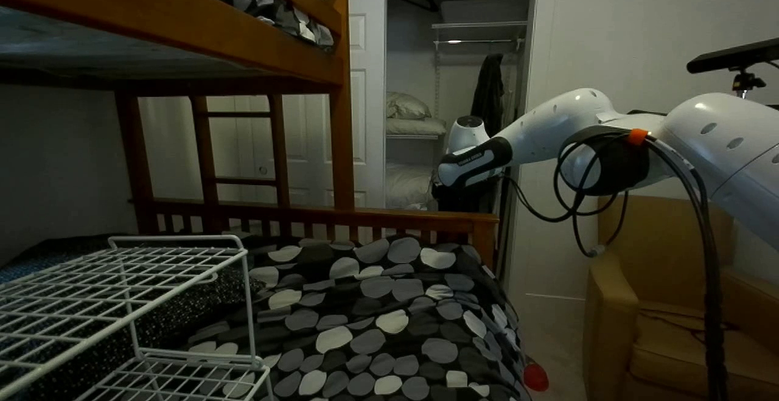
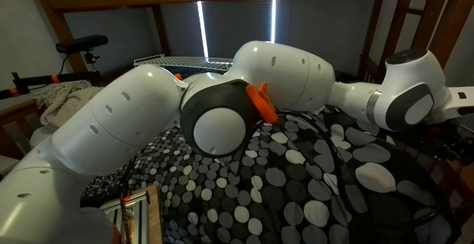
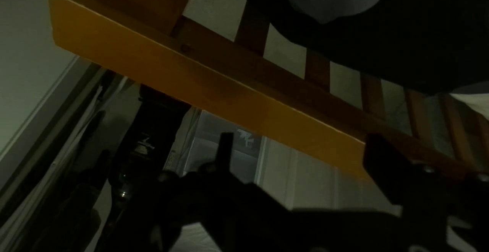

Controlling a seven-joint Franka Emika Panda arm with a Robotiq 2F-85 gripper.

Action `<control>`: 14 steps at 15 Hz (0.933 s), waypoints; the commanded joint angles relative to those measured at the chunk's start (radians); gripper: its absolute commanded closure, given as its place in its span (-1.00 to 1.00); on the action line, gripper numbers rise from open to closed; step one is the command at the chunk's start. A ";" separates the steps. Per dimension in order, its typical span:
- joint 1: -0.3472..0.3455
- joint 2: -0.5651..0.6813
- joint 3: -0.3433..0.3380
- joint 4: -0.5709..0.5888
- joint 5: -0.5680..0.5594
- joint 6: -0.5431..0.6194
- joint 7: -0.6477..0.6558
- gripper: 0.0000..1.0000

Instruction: Put the lint roller on the right end of the bed then put the comforter over it

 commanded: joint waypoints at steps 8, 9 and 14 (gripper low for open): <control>0.099 -0.245 -0.042 -0.187 -0.029 -0.321 0.162 -1.00; 0.112 -0.266 -0.047 -0.210 -0.035 -0.351 0.176 -1.00; 0.125 -0.365 0.009 -0.340 -0.002 -0.411 0.173 -1.00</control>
